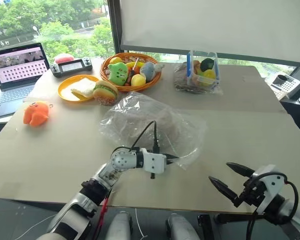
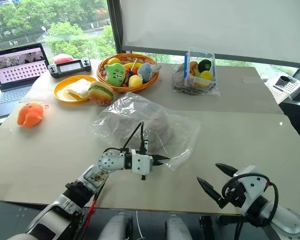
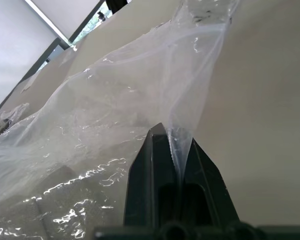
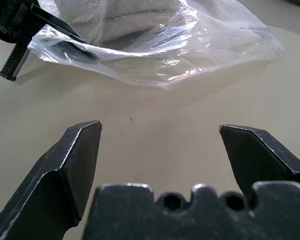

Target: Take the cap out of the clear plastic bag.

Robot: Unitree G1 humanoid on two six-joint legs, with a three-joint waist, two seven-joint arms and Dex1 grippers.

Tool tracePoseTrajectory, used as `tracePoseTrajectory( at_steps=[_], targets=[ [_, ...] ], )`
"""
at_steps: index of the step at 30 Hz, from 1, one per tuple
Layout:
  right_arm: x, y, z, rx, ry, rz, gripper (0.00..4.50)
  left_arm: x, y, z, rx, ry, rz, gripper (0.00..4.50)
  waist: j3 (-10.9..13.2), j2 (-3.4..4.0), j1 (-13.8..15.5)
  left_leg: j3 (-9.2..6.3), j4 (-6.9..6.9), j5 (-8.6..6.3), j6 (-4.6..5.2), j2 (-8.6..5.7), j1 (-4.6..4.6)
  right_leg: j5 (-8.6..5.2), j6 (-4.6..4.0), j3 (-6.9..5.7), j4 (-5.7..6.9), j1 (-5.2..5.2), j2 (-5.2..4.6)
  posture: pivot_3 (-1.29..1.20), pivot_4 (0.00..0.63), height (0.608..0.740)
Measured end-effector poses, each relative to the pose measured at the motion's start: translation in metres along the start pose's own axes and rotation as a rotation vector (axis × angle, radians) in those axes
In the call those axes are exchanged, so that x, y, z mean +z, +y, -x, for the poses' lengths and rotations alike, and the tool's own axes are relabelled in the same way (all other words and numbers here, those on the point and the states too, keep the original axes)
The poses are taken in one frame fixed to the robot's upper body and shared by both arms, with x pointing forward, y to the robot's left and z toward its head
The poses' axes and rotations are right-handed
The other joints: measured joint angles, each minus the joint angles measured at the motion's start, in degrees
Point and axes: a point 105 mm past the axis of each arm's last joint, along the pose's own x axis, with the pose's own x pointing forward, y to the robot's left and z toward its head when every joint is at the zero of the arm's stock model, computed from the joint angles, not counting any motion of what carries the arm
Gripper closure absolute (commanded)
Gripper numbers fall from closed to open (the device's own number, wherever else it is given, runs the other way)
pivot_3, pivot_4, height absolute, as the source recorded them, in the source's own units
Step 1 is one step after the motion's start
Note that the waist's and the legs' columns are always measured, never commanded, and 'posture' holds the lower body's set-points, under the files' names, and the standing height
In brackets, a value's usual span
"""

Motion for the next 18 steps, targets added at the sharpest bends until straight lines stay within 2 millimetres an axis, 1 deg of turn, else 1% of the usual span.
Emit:
tracePoseTrajectory(
  at_steps=[3,5,6,8,10,12,14,15,18],
  targets=[
    [-0.002,-0.001,0.0,-0.006,0.009,0.003,0.0,-0.008,-0.002,0.033,-0.029,0.027,-0.047,4.46,0.0,0.01,-0.2,0.0,-0.02,0.0,0.0,0.02,0.05,-0.01,-0.04,0.0,0.1,-0.03,0.02,0.0,0.15,0.74],
    [-0.004,-0.002,-0.001,-0.006,0.011,-0.003,0.0,-0.011,-0.002,0.05,-0.039,0.032,-0.091,4.46,0.0,0.01,0.0,0.01,0.02,0.0,0.0,0.02,0.07,-0.01,-0.04,-0.01,0.08,0.01,0.0,0.0,0.15,0.74],
    [-0.005,-0.002,-0.003,-0.002,0.011,-0.005,0.0,-0.018,-0.002,0.068,-0.033,0.06,-0.118,4.46,0.0,0.0,0.0,0.02,0.02,0.0,0.0,0.03,0.08,-0.01,-0.04,0.0,0.07,0.01,0.0,0.0,0.15,0.74],
    [-0.009,-0.002,-0.003,0.003,0.022,-0.015,0.0,-0.026,0.005,0.09,-0.001,0.107,-0.146,4.46,0.0,0.01,0.1,0.03,0.0,0.0,0.0,0.04,0.08,-0.01,-0.04,-0.01,0.07,0.01,0.0,0.0,0.15,0.74],
    [-0.01,-0.004,-0.008,0.007,0.014,-0.015,0.0,-0.036,0.011,0.117,0.049,0.16,-0.186,4.46,0.0,0.01,0.0,0.04,-0.01,0.0,0.0,0.05,0.08,-0.01,-0.05,-0.01,0.08,-0.02,0.0,0.0,0.15,0.74],
    [-0.01,-0.006,-0.011,0.01,0.007,-0.011,0.0,-0.043,0.017,0.139,0.101,0.213,-0.208,4.46,0.0,0.01,0.1,0.04,-0.01,0.0,0.0,0.06,0.08,-0.02,-0.05,-0.02,0.08,-0.02,0.0,0.0,0.15,0.74],
    [-0.01,-0.007,-0.016,0.021,0.001,-0.01,0.0,-0.05,0.022,0.154,0.138,0.258,-0.221,4.46,0.0,0.01,0.1,0.04,0.0,0.0,0.0,0.06,0.1,-0.01,-0.04,-0.03,0.09,-0.01,0.0,0.0,0.15,0.74],
    [-0.009,-0.007,-0.02,0.032,-0.005,-0.009,0.0,-0.054,0.023,0.165,0.164,0.291,-0.228,4.46,0.0,0.01,0.1,0.05,0.0,0.0,0.0,0.06,0.11,-0.01,-0.04,-0.03,0.1,-0.01,0.0,0.0,0.15,0.74],
    [-0.01,-0.008,-0.027,0.046,-0.01,-0.008,0.0,-0.06,0.025,0.185,0.203,0.349,-0.233,4.46,0.0,0.02,0.0,0.06,-0.04,0.0,0.0,0.07,0.15,-0.01,-0.05,-0.03,0.12,-0.01,0.01,0.0,0.15,0.74]
  ],
)
